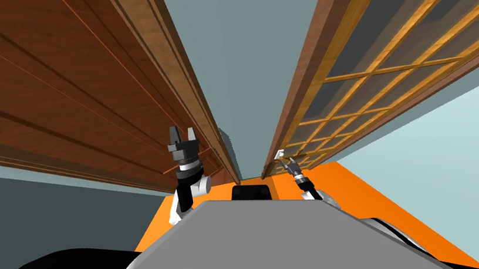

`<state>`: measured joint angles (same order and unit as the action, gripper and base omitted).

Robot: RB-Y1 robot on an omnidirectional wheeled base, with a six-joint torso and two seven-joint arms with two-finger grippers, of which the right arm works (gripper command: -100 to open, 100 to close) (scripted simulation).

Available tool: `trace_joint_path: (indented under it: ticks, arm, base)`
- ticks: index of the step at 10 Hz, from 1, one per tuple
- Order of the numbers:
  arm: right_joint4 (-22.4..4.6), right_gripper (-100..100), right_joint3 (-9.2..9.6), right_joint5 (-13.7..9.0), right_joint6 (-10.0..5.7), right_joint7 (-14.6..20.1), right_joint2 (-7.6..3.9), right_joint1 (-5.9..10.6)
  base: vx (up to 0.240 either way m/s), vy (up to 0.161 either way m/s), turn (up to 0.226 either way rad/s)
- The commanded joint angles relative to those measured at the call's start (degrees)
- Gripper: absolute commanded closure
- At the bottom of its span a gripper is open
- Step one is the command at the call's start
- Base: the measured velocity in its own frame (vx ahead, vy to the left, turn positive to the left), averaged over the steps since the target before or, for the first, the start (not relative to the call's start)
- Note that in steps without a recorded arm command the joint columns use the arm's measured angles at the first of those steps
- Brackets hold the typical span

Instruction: Pull the door open

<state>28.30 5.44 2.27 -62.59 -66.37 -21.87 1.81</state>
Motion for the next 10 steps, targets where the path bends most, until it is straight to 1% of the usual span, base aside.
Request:
trace_joint_path:
  ticks: [1,3,6,8,10]
  arm:
    - [-0.23,-100,-0.34,0.23,0.01,0.01,0.09,0.13]
    - [-0.54,-100,-1.47,1.00,0.20,0.04,0.36,0.42]
    - [-1.34,-100,-4.51,3.07,0.69,0.13,1.09,1.22]
    - [-1.93,-100,-6.73,4.60,1.05,0.20,1.65,1.81]
    - [-2.50,-100,-8.87,6.10,1.39,0.26,2.22,2.40]
  base:
    - [-0.178,0.004,0.005]
    - [-0.200,-0.028,0.012]
    - [-0.174,-0.025,0.041]
    - [-0.071,-0.018,0.068]
    - [0.024,-0.018,0.070]
